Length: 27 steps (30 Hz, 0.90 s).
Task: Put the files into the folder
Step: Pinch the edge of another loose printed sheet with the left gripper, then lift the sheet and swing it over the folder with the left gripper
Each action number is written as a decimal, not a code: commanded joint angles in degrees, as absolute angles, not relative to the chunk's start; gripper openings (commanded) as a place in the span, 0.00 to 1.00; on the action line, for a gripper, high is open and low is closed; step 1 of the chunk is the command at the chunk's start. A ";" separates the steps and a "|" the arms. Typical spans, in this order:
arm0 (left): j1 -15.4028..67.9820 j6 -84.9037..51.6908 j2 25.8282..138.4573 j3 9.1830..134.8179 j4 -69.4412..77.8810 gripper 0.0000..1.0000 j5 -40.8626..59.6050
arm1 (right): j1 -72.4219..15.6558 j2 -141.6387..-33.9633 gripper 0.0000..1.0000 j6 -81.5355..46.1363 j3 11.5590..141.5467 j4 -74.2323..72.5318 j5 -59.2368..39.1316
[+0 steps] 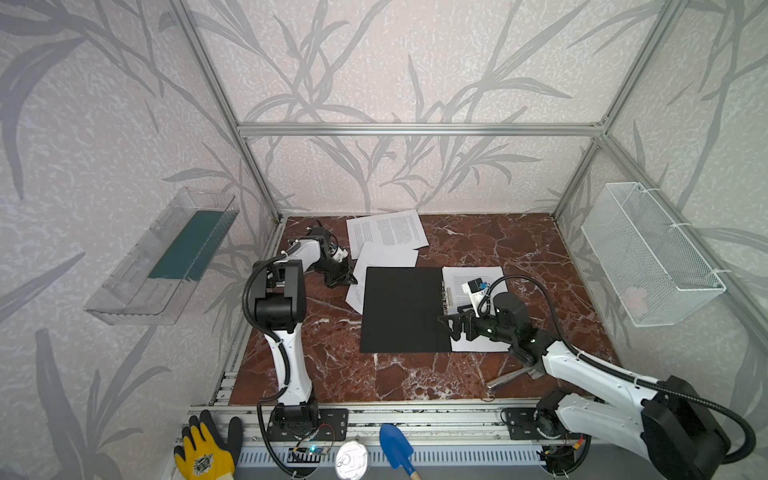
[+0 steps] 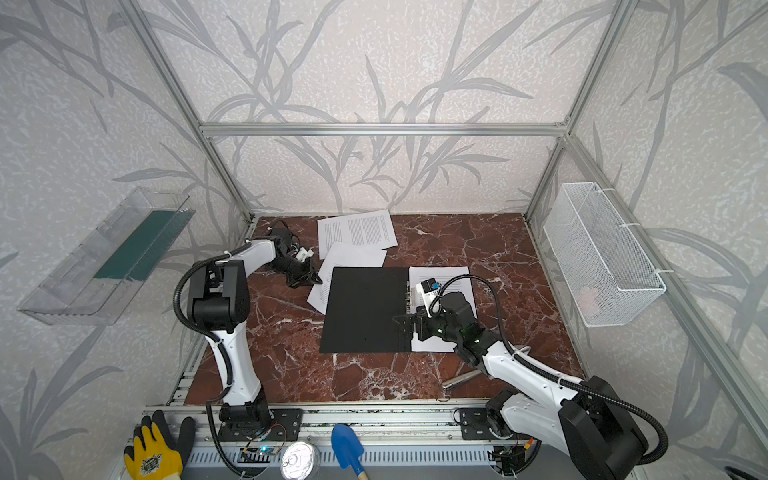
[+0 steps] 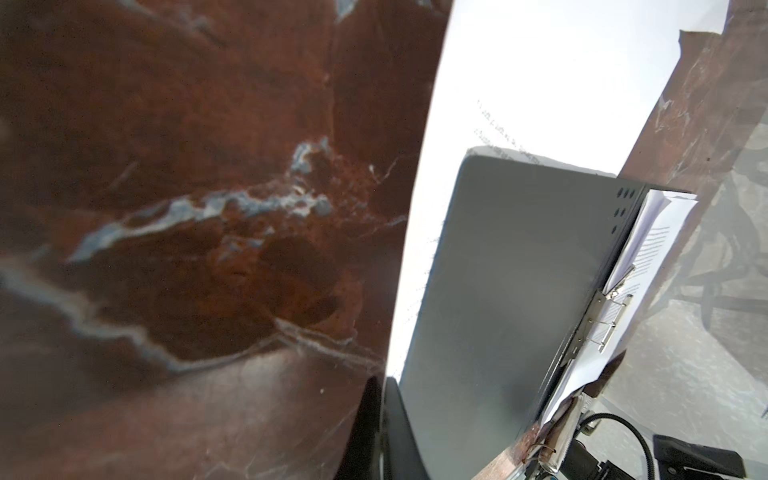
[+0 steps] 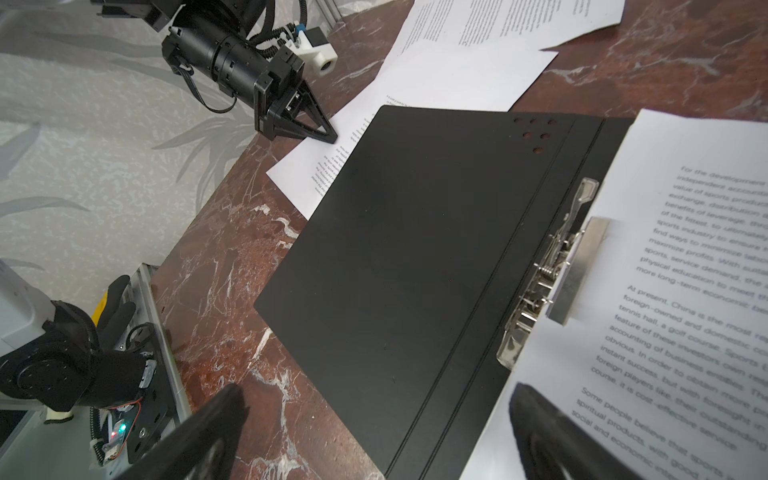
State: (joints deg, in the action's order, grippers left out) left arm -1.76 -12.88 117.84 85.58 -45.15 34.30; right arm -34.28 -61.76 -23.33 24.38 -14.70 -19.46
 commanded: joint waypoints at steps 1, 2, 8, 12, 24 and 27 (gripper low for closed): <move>-1.49 -16.73 108.78 84.00 -47.78 0.00 26.81 | -34.64 -59.66 0.99 -21.99 25.24 -14.20 -18.00; -1.53 -17.14 107.02 83.26 -48.07 0.00 25.00 | -34.64 -59.16 0.99 -21.97 25.03 -14.15 -17.78; -0.84 -19.39 94.13 80.61 -52.48 0.00 12.42 | -34.63 -56.56 0.99 -21.64 25.21 -11.52 -15.51; 4.13 -20.65 84.47 80.33 -53.18 0.00 5.85 | -34.64 -53.98 0.99 -21.47 25.33 -8.46 -11.45; 38.24 -22.26 91.13 97.22 -52.29 0.00 -8.81 | -31.73 -52.29 0.99 -23.79 28.73 7.01 4.59; 45.56 -22.41 98.08 105.77 -51.34 0.00 -6.54 | -27.75 -50.18 0.99 -25.86 27.25 7.35 3.85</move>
